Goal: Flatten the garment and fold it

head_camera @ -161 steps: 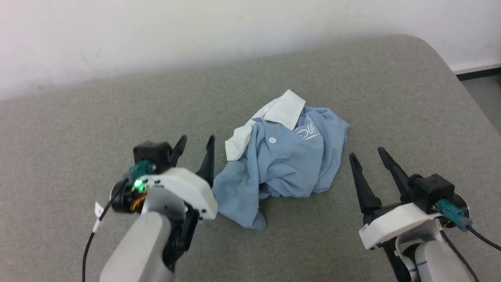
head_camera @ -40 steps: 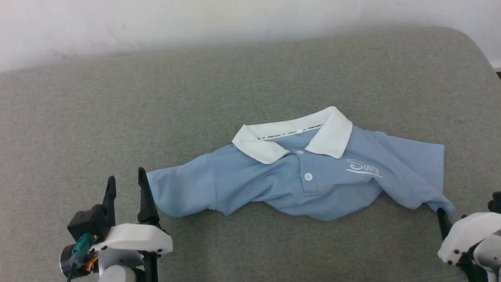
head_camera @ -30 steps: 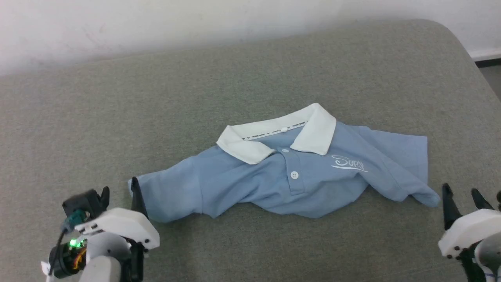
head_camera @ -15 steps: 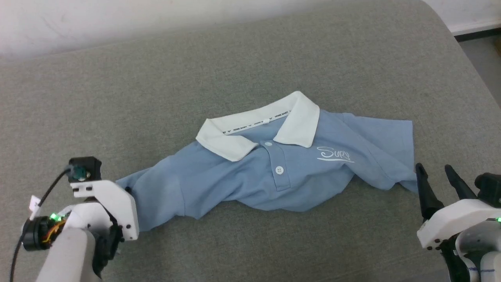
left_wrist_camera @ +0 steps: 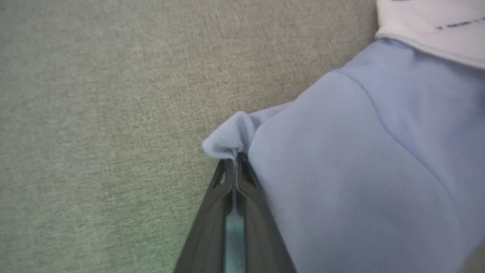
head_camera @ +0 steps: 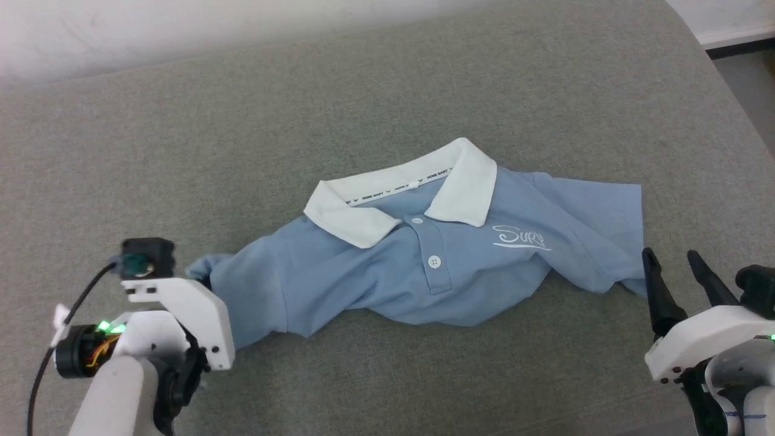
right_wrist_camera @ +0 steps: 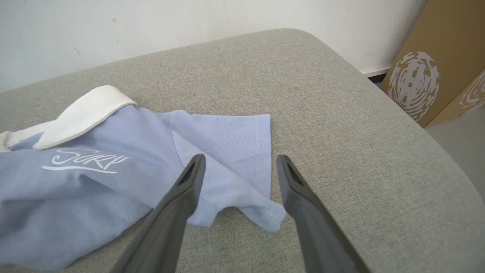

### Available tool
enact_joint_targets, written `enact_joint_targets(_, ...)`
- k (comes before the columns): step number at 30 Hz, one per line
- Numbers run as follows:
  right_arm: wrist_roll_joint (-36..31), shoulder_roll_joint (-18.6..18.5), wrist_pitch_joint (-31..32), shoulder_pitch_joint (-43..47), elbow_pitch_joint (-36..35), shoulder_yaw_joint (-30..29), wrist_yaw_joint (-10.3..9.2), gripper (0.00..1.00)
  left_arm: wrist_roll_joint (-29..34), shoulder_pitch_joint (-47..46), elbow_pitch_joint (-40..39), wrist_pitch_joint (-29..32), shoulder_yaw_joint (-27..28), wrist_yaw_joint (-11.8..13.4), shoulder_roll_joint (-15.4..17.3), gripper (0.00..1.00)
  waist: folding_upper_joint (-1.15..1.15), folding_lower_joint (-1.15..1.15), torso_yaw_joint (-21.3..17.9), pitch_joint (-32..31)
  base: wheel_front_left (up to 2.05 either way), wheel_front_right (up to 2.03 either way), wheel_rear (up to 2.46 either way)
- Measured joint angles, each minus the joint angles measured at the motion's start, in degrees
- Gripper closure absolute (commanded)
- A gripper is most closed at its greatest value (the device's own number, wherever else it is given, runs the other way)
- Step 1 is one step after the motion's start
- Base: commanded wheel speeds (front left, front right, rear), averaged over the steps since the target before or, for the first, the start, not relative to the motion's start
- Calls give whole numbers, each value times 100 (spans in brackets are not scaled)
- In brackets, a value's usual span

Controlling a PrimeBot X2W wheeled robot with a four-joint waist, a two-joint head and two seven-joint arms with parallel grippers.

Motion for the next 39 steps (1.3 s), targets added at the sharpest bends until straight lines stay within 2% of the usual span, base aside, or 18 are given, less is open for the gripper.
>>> enact_joint_targets(5, -133, 0, -45, -4, -54, -105, 0, 0, -63, 44, -80, -1486, 546, 370, -299, 100, 0, 0, 116, -86, 0, 0, 0)
enact_joint_targets(10, -398, 1, -138, -150, -47, -311, 0, 0, -341, 354, -77, -2179, 882, 502, -560, 100, 0, 0, 274, -150, 0, 0, 0)
enact_joint_targets(15, -777, -4, -337, -817, 324, -624, 0, 0, -499, 590, -62, -2416, 1079, 611, -711, 100, -1, 0, 423, -161, 0, 0, 0)
enact_joint_targets(21, -843, -229, -134, -1854, 1694, -804, 0, 0, -651, 702, -73, -2460, 1140, 620, -789, 100, -1, 0, 572, -53, 0, 0, 0)
enact_joint_targets(29, -535, -466, 871, -2994, 3389, -757, 0, 0, -677, 672, -124, -2450, 1038, 614, -827, 100, -1, 0, 808, 231, 0, 0, 0)
enact_joint_targets(37, -516, -744, 2094, -3606, 4150, -502, 0, 0, -721, 570, -134, -2442, 937, 583, -832, 100, 0, -1, 1052, 482, 0, 0, 0)
enact_joint_targets(38, -520, -793, 2245, -3669, 4172, -476, 0, 38, -730, 570, -133, -2439, 925, 583, -832, 100, -1, -1, 1073, 498, 0, 0, 0)
enact_joint_targets(39, -521, -824, 2384, -3720, 4184, -447, 0, 63, -738, 570, -132, -2407, 916, 580, -832, 100, 0, -1, 1090, 509, 0, 0, 0)
